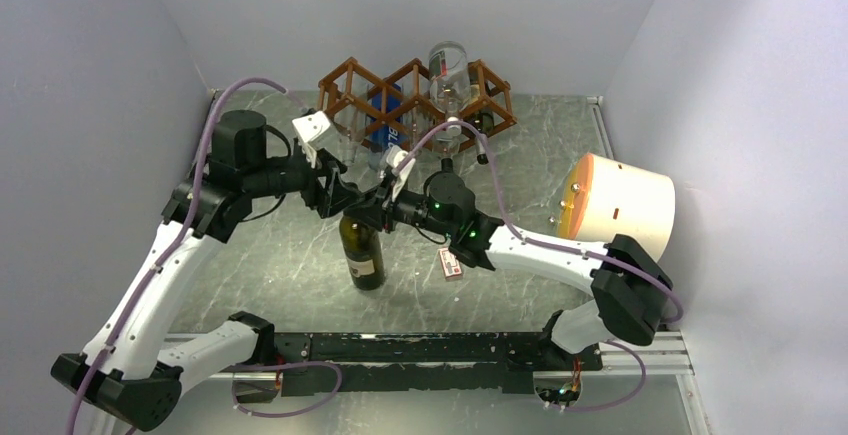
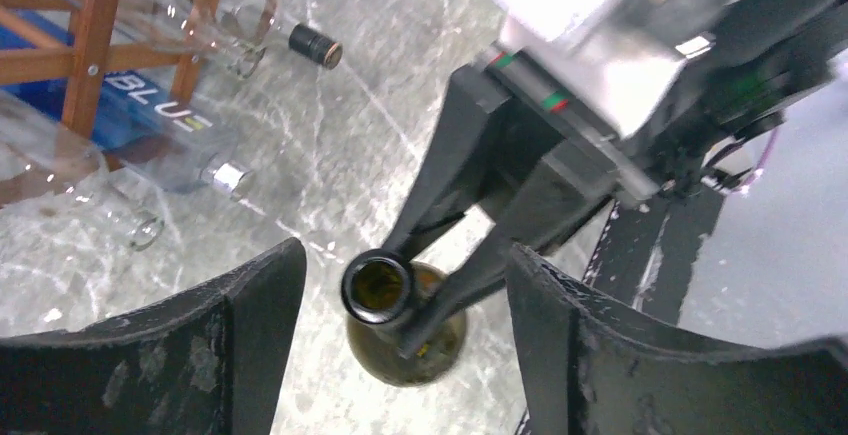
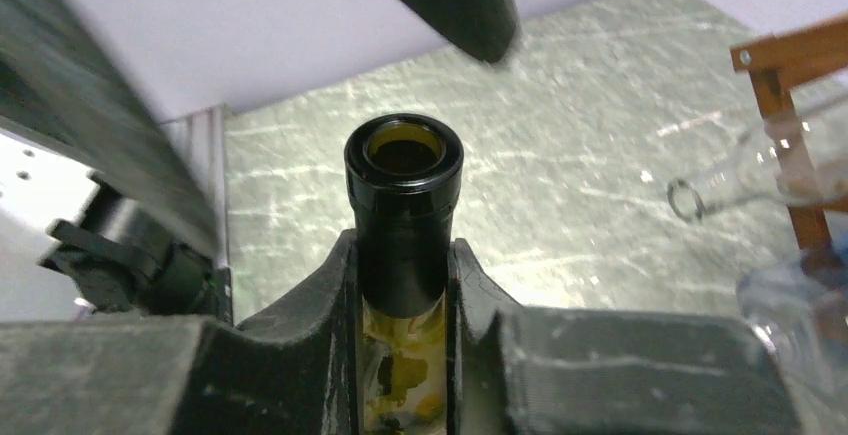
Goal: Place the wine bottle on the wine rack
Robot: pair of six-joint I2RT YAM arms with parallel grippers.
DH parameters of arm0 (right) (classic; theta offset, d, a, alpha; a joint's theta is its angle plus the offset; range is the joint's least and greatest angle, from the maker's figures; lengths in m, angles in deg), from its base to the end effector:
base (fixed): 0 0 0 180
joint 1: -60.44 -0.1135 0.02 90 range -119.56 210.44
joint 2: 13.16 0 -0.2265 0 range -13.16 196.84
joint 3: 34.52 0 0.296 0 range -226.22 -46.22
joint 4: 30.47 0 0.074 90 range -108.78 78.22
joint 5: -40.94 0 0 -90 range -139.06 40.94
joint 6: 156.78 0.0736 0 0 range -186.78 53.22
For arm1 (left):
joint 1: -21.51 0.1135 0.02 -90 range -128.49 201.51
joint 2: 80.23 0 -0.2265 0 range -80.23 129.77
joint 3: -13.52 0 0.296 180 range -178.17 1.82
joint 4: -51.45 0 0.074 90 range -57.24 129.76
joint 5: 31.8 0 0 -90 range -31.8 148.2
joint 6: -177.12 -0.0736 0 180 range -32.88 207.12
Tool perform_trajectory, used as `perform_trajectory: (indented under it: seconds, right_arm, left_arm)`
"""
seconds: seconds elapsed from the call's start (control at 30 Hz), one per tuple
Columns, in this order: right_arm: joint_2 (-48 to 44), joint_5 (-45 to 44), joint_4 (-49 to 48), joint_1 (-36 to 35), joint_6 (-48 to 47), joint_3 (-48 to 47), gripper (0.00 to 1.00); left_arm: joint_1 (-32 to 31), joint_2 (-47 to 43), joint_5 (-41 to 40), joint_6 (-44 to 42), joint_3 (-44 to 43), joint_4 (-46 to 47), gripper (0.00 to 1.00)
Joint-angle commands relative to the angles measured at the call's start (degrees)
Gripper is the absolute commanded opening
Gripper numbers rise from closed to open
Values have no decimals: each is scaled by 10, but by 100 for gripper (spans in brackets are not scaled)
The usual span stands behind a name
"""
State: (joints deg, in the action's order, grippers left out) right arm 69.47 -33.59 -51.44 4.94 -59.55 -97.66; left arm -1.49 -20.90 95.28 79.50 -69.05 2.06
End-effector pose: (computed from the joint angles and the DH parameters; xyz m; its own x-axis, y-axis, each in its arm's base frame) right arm 0.2188 0.3530 0.2431 -0.1045 0.0622 -0.9926 -0.9396 0.3209 0.1190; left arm 0.2547 -0.1563 0.3666 -0.2947 0.2400 -0.9250 0.8566 0.4955 -0.1443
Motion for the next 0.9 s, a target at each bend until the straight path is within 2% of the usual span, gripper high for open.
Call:
perform_trajectory:
  seconds: [0.0,0.07,0.13,0.33,0.43,0.57,0.87]
  right_arm:
    - [-25,-42,-79,5,-5,22,0]
    - [-39,-53,-90,5,-5,31,0]
    - [-55,-73,-99,5,-3,38,0]
    - [-122,-132,-129,4,6,52,0]
    - [-155,-157,-147,5,12,56,0]
    - [-191,-177,-163,6,18,53,0]
    - [-223,-181,-156,6,45,13,0]
  left_arm:
    - [-7,-36,36,29,-4,58,82]
    - [-7,-50,26,36,7,82,93]
    - [-7,-66,7,38,26,107,96]
    - [-7,-116,28,30,123,202,96]
    - [-7,-124,44,55,170,249,95]
    - [-7,-112,96,51,219,290,91]
    - [-7,-62,141,85,268,399,91]
